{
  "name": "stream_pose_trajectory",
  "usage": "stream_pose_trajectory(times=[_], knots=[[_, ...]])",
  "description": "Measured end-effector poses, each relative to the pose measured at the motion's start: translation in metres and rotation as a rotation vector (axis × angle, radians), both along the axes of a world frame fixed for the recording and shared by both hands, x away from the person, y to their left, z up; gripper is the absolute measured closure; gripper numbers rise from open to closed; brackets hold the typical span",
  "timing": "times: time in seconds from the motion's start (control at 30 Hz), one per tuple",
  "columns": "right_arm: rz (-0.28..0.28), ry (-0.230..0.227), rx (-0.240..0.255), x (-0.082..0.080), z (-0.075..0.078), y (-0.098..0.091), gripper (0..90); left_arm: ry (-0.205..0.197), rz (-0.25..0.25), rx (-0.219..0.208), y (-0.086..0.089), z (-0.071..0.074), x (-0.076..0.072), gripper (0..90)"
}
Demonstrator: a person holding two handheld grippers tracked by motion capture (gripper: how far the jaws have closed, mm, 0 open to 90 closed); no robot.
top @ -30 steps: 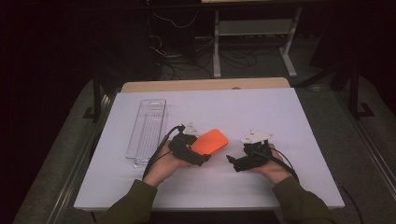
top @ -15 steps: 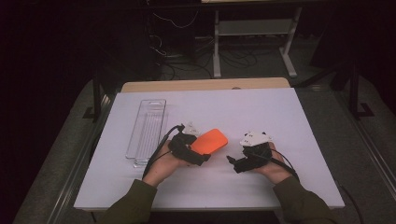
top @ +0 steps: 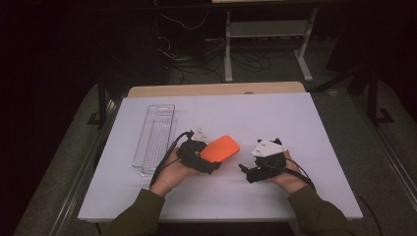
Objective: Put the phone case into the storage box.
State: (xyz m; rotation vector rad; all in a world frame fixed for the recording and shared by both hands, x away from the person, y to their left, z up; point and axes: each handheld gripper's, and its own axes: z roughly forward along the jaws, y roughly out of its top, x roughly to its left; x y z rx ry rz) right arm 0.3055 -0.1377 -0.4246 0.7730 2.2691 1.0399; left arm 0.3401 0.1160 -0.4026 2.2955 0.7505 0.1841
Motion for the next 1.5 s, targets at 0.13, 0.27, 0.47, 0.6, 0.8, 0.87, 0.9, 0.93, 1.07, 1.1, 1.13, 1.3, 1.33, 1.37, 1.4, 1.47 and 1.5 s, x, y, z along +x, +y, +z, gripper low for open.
stream_pose_trajectory(times=[0.13,0.27,0.47,0.6,0.8,0.87,0.9,0.93,1.07,1.1,1.13,1.3,1.33,1.37,1.4,1.47,1.5], knots=[[-0.002,-0.019,-0.004,-0.001,0.0,0.001,0.0,0.0,-0.001,-0.001,0.0,0.0,0.0,15.0],[0.009,-0.056,-0.032,-0.002,0.0,0.002,0.0,0.0,0.0,-0.002,0.0,0.001,0.0,15.0],[0.016,-0.094,-0.059,-0.004,0.001,0.003,0.0,0.0,-0.002,-0.002,0.0,0.0,0.0,15.0],[0.019,-0.118,-0.075,-0.005,0.001,0.004,0.0,-0.002,-0.006,0.0,0.0,0.001,0.0,15.0],[0.035,-0.152,-0.102,-0.007,0.001,0.006,0.0,-0.006,-0.016,0.01,-0.001,0.001,0.0,15.0],[0.037,-0.163,-0.114,-0.009,0.002,0.008,0.0,-0.006,-0.017,0.011,-0.001,0.001,0.0,15.1],[0.041,-0.166,-0.117,-0.01,0.002,0.008,0.0,-0.006,-0.017,0.011,-0.001,0.001,0.0,15.0],[0.041,-0.174,-0.121,-0.01,0.002,0.009,0.0,-0.007,-0.016,0.01,-0.001,0.001,0.0,15.0],[0.047,-0.191,-0.146,-0.012,0.001,0.01,0.0,-0.007,-0.016,0.01,-0.001,0.001,0.0,15.0],[0.053,-0.2,-0.153,-0.012,0.0,0.01,0.0,-0.006,-0.01,0.002,-0.001,0.001,0.0,15.1],[0.051,-0.203,-0.154,-0.012,0.0,0.01,0.0,-0.005,-0.013,0.006,-0.001,0.001,0.0,15.1],[0.063,-0.248,-0.196,-0.013,0.001,0.011,0.0,-0.001,-0.012,0.004,-0.001,0.001,-0.001,15.0],[0.065,-0.253,-0.199,-0.014,0.0,0.011,0.0,-0.001,-0.01,0.0,-0.002,0.001,-0.001,15.1],[0.065,-0.258,-0.201,-0.014,0.0,0.011,0.0,0.001,-0.007,-0.002,-0.002,0.001,-0.001,15.0],[0.066,-0.267,-0.207,-0.014,0.0,0.011,0.0,-0.002,-0.005,-0.006,-0.002,0.001,-0.001,15.1],[0.07,-0.284,-0.22,-0.015,0.0,0.012,0.0,-0.003,-0.003,-0.007,-0.002,0.001,-0.001,15.1],[0.068,-0.289,-0.224,-0.015,0.0,0.012,0.0,-0.003,-0.003,-0.007,-0.002,0.0,-0.001,15.1]])
